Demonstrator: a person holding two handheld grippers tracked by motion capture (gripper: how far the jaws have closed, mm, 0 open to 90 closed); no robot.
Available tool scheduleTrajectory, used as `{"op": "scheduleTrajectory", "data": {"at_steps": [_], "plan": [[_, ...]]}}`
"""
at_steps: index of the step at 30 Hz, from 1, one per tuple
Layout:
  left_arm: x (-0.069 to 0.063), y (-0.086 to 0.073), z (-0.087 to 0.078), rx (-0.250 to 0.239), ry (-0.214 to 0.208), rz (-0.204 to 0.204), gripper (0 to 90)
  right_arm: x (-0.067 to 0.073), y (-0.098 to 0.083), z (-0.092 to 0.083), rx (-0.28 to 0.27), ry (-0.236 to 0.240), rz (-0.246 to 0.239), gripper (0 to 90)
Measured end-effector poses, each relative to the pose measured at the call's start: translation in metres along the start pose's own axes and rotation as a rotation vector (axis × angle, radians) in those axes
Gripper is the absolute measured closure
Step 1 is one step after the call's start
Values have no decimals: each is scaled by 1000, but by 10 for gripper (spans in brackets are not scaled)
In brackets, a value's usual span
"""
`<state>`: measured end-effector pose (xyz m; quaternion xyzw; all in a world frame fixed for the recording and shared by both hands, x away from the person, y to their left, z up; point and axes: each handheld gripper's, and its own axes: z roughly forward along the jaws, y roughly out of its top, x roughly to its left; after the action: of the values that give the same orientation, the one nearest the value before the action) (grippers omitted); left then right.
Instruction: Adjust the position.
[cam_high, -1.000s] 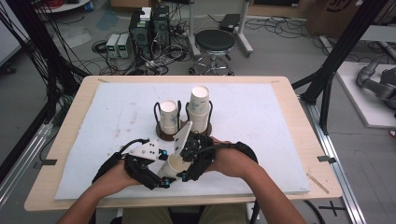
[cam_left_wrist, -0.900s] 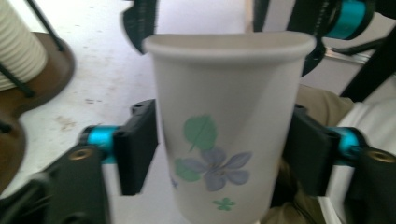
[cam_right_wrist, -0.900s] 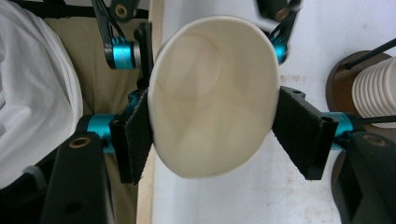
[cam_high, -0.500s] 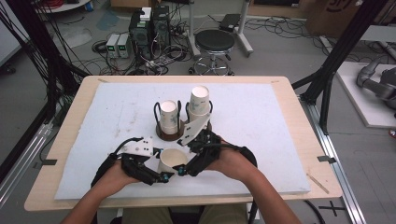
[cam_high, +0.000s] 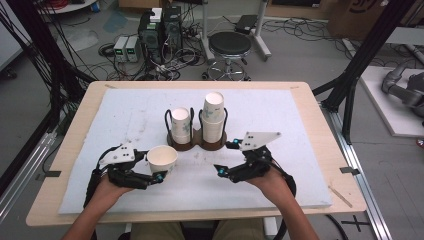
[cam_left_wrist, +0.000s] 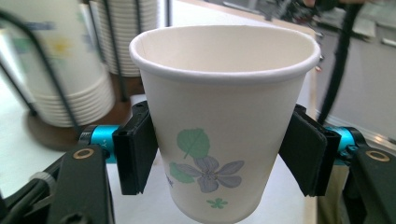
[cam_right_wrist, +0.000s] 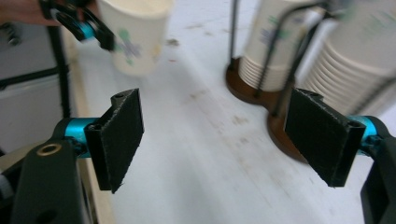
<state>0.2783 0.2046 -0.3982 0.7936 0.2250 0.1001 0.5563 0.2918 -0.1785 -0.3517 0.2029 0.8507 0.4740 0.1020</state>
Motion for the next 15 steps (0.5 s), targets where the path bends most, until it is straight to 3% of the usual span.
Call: {"op": "scheduleTrajectory", "data": {"at_steps": [7,12,15], "plan": [[13,-14,-18,-71,101,-29,327,-10,-42,-20,-71,-167,75,206],[21,-22,-27,-109,189,-26,325,-18,-64,-28,-64,-303,81,199],[26,-28,-31,-125,216,-47,320,-22,-75,-30,-67,-348,111,199]]}}
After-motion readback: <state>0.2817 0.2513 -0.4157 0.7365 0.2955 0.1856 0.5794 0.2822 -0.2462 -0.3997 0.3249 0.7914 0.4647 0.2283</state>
